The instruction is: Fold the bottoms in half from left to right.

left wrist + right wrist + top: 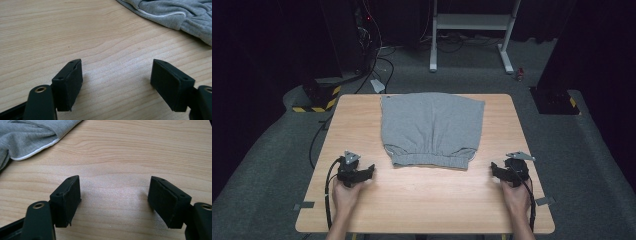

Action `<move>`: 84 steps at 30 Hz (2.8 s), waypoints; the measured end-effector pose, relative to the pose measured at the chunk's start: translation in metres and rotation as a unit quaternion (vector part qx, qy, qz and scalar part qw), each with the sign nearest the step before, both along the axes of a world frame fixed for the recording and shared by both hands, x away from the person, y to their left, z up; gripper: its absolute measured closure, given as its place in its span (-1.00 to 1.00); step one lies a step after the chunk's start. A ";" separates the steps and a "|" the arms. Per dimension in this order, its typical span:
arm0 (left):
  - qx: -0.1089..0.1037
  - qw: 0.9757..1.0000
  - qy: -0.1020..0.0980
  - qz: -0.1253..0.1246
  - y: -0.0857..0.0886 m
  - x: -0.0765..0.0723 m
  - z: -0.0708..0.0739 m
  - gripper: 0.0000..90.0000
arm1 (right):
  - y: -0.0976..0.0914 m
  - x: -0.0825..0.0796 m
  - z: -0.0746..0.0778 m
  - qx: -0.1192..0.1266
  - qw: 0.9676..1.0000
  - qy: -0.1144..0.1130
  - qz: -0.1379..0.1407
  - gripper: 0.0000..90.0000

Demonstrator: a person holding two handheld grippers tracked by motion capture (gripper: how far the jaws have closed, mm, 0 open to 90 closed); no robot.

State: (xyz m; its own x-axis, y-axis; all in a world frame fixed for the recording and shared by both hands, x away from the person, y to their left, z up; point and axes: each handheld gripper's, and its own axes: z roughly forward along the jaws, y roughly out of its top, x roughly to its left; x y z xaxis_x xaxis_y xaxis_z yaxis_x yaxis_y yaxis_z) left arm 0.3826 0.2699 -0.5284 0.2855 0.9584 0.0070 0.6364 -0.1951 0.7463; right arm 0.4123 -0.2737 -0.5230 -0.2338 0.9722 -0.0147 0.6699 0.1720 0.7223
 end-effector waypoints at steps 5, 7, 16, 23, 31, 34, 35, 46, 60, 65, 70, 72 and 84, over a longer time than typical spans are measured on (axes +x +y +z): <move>0.000 1.000 0.000 0.000 0.000 0.000 0.000 -0.43 | 0.000 0.000 0.000 -0.001 1.000 0.001 0.000 -0.45; 0.000 1.000 0.000 0.000 0.000 0.000 0.000 -0.43 | 0.000 0.000 0.000 -0.001 1.000 0.002 -0.002 -0.49; 0.000 1.000 0.000 -0.001 0.000 0.000 0.000 -0.43 | 0.000 0.001 0.000 -0.001 1.000 0.005 -0.004 -0.59; 0.000 1.000 0.000 -0.001 0.000 0.000 0.000 -0.43 | 0.000 0.001 -0.001 -0.002 1.000 0.008 -0.004 -0.63; -0.002 1.000 0.000 -0.001 -0.001 0.000 0.000 -0.43 | 0.000 0.001 0.000 -0.001 1.000 0.010 -0.004 -0.64; -0.002 1.000 0.001 -0.001 -0.001 0.000 0.000 -0.42 | 0.001 0.001 0.000 0.000 1.000 0.010 -0.004 -0.62; 0.000 1.000 0.000 -0.002 -0.001 0.000 0.000 -0.41 | 0.000 0.001 0.000 -0.001 1.000 0.007 -0.001 -0.58; -0.024 1.000 -0.001 -0.005 -0.004 0.000 0.001 -0.35 | 0.002 -0.004 0.004 0.005 1.000 0.002 -0.001 -0.20; -0.033 0.998 -0.003 -0.051 -0.019 0.005 0.009 -0.23 | 0.009 -0.007 0.009 0.039 0.999 -0.007 0.026 0.01; -0.049 0.997 -0.001 -0.064 -0.026 0.008 0.013 -0.21 | 0.017 -0.006 0.011 0.049 0.998 -0.014 0.048 0.07; -0.061 0.994 -0.003 -0.089 -0.042 0.013 0.017 -0.22 | 0.028 -0.006 0.013 0.056 0.996 -0.026 0.070 0.19; -0.071 0.993 -0.005 -0.095 -0.047 0.014 0.018 -0.22 | 0.034 -0.006 0.013 0.058 0.995 -0.026 0.078 0.23; -0.073 0.990 -0.008 -0.118 -0.070 0.026 0.021 -0.11 | 0.069 0.004 0.020 0.060 0.990 -0.025 0.122 0.27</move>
State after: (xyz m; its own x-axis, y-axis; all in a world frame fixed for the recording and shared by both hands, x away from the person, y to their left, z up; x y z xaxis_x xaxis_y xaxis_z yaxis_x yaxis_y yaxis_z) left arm 0.4085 0.2001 -0.5072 0.5031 0.8558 -0.1207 0.5739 -0.2263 0.7871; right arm 0.4161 -0.2045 -0.5026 -0.4644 0.8820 0.0802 0.5814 0.2353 0.7789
